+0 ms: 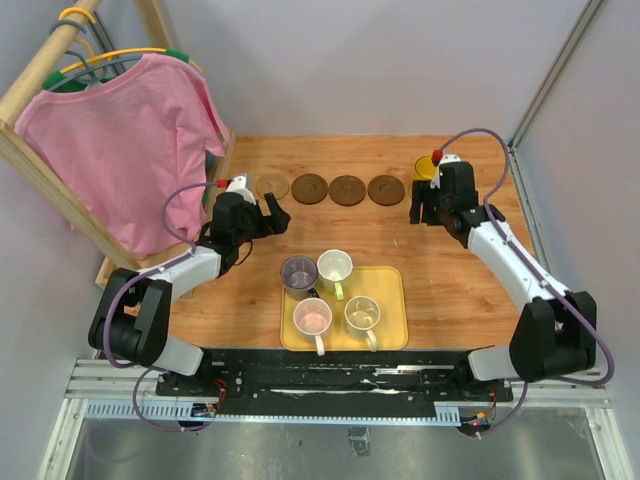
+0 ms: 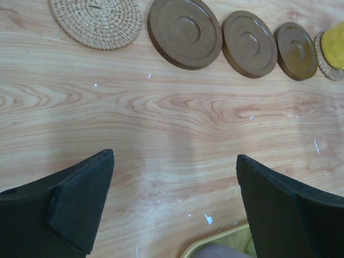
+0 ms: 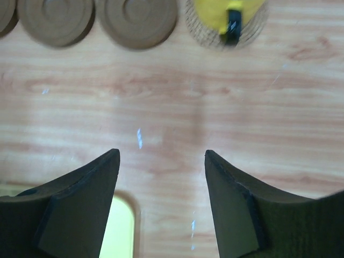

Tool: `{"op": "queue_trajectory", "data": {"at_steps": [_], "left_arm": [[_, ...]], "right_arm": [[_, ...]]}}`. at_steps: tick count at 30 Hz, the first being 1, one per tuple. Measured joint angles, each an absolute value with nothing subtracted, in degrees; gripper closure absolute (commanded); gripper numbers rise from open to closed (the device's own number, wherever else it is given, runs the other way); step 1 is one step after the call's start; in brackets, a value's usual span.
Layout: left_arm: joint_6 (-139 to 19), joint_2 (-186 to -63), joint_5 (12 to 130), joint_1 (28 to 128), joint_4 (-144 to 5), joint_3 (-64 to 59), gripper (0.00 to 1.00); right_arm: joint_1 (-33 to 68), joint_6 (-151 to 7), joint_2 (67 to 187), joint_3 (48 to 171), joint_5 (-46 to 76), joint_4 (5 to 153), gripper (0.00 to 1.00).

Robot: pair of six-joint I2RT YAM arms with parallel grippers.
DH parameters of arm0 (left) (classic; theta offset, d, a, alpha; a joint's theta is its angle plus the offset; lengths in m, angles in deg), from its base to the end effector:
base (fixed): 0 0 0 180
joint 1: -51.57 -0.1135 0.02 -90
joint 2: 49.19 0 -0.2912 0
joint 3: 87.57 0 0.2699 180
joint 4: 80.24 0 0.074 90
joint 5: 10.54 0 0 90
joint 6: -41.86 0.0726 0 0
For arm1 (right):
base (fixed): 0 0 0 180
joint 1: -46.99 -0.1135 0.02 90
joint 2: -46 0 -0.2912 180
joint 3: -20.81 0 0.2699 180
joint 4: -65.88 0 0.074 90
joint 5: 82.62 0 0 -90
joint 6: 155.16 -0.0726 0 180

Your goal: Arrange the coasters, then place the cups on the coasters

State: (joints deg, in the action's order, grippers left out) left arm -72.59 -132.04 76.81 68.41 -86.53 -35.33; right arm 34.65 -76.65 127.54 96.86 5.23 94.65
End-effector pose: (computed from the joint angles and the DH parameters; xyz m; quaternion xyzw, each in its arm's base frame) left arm 0.3336 -0.1045 0.2047 -0.0432 0.8389 -0.2093 0.5005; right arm 0.3590 0.0758 0.2932 0.0022 0.8839 0.0803 0.4607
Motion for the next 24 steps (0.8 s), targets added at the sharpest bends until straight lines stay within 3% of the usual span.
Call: {"op": "queue_trajectory", "data": {"at_steps": [4, 11, 24], "left_arm": [[-72.54, -131.87, 76.17, 68.41, -86.27, -35.33, 0.0], [-72.39, -131.65, 74.62, 68.41, -85.22, -35.37, 0.0], [-72.65, -129.77, 72.31, 68.72, -85.07, -39.35, 0.0]], "right_arm": [[32.11, -77.54, 120.94, 90.02, 8.51, 96.29, 0.26], [24.22, -78.51, 110.01, 80.01, 13.4, 99.77, 0.23], [13.19, -80.58, 105.01, 77.19, 20.92, 97.56, 0.19]]}}
